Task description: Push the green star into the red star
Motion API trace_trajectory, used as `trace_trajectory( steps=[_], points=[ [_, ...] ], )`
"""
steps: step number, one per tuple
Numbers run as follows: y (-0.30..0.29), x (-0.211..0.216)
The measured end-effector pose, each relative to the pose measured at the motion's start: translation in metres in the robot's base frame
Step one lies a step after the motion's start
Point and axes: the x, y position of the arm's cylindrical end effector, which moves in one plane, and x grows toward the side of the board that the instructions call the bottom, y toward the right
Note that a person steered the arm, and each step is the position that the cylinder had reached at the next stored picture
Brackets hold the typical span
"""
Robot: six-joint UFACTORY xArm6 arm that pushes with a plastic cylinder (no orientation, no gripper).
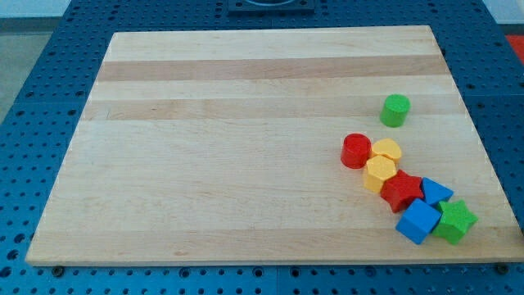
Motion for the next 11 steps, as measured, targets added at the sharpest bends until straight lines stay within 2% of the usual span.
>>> trace_trajectory(
  steps=[1, 3, 6, 8, 9, 10, 11],
  points=[
    [-0.003, 0.011],
    [-0.053, 0.012],
    [-0.071, 0.012],
    [-0.082, -0.064],
    [-0.082, -0.064],
    [-0.026, -0.064],
    [-0.033, -0.032]
  ],
)
